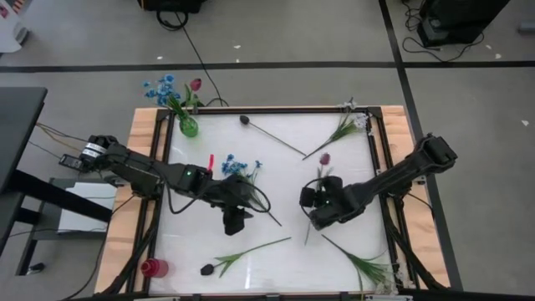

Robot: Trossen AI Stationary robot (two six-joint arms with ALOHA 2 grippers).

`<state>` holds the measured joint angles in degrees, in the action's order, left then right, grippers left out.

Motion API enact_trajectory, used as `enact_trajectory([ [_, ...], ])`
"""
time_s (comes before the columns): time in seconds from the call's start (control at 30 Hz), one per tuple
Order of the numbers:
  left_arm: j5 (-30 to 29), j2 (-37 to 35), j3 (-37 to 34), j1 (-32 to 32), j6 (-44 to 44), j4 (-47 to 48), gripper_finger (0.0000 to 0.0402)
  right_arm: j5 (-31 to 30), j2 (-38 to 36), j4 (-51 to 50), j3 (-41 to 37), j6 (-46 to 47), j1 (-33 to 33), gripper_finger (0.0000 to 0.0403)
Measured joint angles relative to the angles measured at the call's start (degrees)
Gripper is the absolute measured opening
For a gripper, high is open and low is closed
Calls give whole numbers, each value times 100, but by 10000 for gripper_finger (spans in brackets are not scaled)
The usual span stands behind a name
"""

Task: Sort flowers into vase by color
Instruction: Put the red tulip into the green vase

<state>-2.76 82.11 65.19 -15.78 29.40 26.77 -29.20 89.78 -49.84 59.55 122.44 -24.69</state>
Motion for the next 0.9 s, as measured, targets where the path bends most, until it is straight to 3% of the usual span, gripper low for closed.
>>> enact_trajectory([
  [0.1,-2,0,0,75,96,-419,167,-468,-77,56,315,-905,-4,3],
  [0.27,3,0,0,329,-134,-1213,167,-1390,-86,550,1041,-3515,-89,5],
  [0.53,-9,-48,3,824,-520,-2660,167,-2097,-88,924,2297,-7275,-87,5],
  [0.7,-3,-138,7,978,-970,-3782,167,-2121,-94,1028,2783,-8542,-10,5],
  [0.9,-14,-230,2,1094,-1578,-4703,156,-2117,-134,1102,3018,-9164,113,5],
])
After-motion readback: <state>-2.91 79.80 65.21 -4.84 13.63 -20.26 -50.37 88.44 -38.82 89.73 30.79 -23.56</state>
